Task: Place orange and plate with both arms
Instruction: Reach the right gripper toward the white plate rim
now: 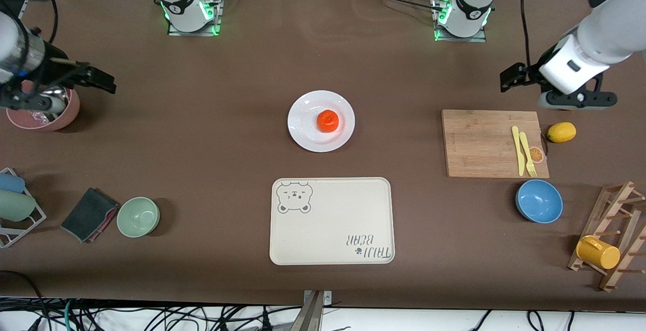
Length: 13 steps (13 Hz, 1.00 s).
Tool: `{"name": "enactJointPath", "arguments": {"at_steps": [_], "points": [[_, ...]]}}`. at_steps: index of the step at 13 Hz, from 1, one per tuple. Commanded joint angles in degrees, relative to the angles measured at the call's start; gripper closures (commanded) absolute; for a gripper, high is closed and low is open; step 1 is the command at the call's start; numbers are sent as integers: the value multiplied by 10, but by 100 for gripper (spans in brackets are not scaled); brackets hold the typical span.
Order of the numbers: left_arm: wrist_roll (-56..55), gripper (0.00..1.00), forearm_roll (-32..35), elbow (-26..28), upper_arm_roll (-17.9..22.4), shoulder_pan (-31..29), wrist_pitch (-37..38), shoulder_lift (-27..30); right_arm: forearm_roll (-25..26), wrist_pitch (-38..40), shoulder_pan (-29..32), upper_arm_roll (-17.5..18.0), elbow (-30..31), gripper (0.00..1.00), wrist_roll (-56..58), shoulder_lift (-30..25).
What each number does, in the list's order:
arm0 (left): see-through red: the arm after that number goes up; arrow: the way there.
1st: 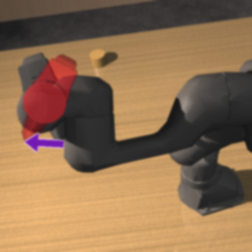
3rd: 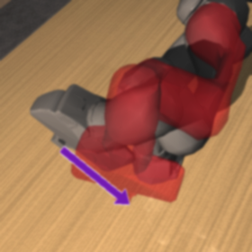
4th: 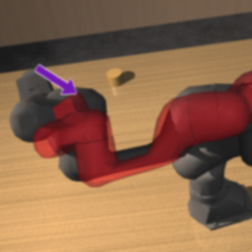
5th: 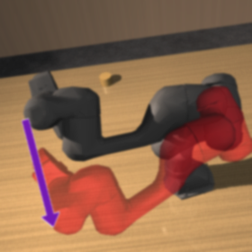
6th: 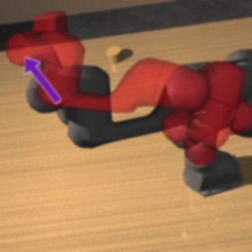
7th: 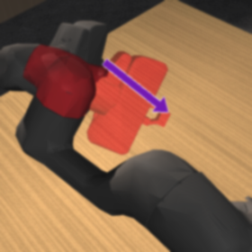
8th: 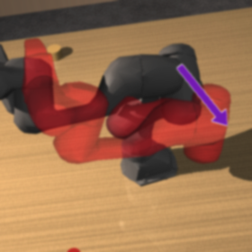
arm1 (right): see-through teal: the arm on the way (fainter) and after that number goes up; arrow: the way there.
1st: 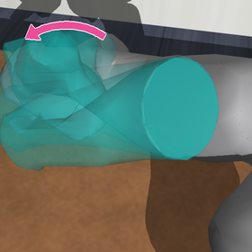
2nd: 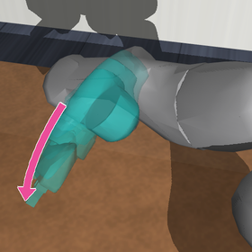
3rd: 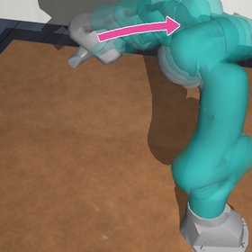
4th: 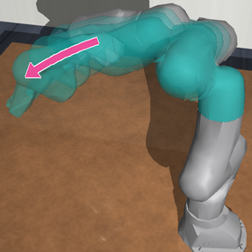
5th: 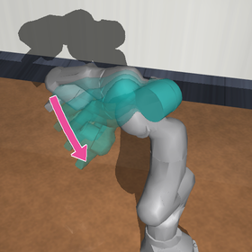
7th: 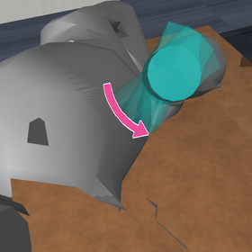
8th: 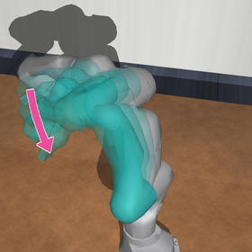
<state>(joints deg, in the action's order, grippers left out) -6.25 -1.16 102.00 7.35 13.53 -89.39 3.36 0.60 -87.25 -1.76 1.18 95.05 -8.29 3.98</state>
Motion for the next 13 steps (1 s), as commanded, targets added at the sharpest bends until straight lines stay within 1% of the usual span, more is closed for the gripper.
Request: {"name": "enactJointPath", "arguments": {"at_steps": [1, 3, 4, 5, 6, 8, 10, 11, 12, 13], "points": [[4, 0, 14, -23, -5, -8, 35, -10, -38, 6, -1, 1, -6, 0, 6, 45], [4, 0, 16, -41, -5, -10, 33, -27, -89, -5, -14, 1, 20, 0, 6, 55], [4, 0, 15, -49, -5, -9, 31, -33, -129, -25, -19, 1, 35, 0, 6, 63], [4, 0, 15, -53, -6, -9, 17, -36, -169, -63, -20, 2, 65, 0, 6, 67], [2, 0, 13, -54, -6, -9, 4, -36, -196, -112, -24, 10, 106, 0, 6, 67], [4, 0, 8, -53, -6, -18, -37, -48, -222, -209, -24, 51, 180, 0, 6, 51], [8, 0, 7, -57, -5, -30, -81, -52, -269, -307, -24, 87, 244, 0, 6, 50], [3, 0, 7, -57, -5, -32, -93, -61, -282, -376, -23, 118, 283, 0, 5, 50], [2, 0, 8, -58, -5, -33, -96, -70, -311, -443, -23, 143, 318, 0, 6, 50], [2, 0, 8, -65, -5, -34, -97, -73, -355, -504, -23, 174, 346, 0, 6, 55]]}}
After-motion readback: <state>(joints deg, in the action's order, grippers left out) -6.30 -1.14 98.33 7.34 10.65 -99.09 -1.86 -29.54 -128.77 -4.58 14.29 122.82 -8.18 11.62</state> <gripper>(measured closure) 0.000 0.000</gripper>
